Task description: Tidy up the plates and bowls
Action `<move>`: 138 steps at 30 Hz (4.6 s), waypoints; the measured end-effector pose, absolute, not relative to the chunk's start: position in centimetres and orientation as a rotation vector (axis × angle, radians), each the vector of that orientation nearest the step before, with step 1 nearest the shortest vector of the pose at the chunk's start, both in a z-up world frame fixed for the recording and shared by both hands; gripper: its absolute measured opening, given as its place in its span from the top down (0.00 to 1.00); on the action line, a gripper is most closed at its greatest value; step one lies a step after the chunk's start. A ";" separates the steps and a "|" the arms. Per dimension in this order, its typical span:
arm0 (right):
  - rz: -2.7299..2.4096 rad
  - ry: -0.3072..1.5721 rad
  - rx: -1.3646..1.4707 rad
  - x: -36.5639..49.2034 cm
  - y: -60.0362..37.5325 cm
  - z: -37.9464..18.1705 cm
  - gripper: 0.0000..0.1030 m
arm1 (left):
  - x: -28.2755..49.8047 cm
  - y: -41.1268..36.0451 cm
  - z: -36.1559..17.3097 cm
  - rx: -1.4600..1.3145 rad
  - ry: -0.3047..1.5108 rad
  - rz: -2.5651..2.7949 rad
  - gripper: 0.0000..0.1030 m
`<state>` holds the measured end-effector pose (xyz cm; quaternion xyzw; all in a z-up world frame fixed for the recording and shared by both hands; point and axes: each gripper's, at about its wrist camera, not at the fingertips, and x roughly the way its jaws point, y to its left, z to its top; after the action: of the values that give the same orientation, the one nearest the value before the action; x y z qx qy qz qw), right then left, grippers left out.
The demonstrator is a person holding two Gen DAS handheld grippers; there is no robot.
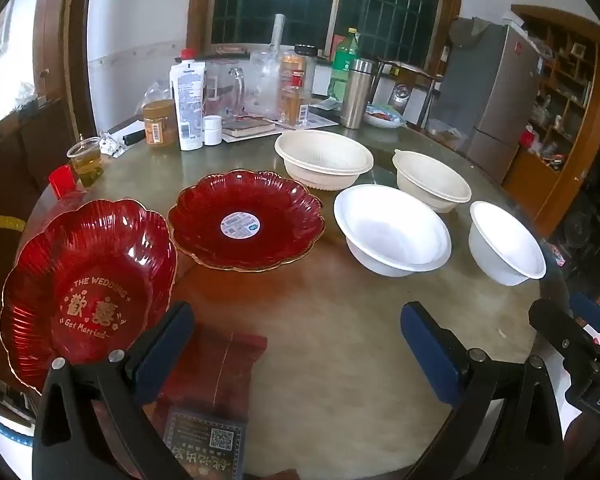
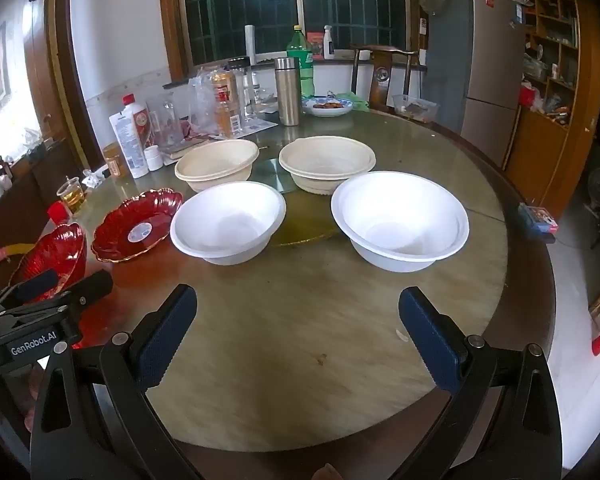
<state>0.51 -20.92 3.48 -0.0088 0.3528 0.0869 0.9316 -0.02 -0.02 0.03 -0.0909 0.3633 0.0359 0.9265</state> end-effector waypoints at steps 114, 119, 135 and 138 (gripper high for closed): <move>0.763 0.894 0.262 4.2 -8.5 2.5 0.01 | -7.0 18.6 4.2 -0.371 0.586 0.290 0.01; 0.884 1.043 0.356 6.0 -3.1 0.2 0.01 | -7.6 24.9 0.8 -0.612 0.638 0.399 0.01; 0.863 1.258 0.470 8.3 1.8 -4.5 0.22 | -4.5 24.6 -2.9 -0.443 0.819 0.386 0.00; 0.863 1.248 0.450 8.4 2.1 -4.7 0.22 | -3.9 24.2 -3.2 -0.401 0.838 0.398 0.00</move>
<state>8.40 2.11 -4.66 0.2022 0.5609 0.3878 0.7029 -3.89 24.18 -3.22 -0.1922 0.4013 0.1908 0.8750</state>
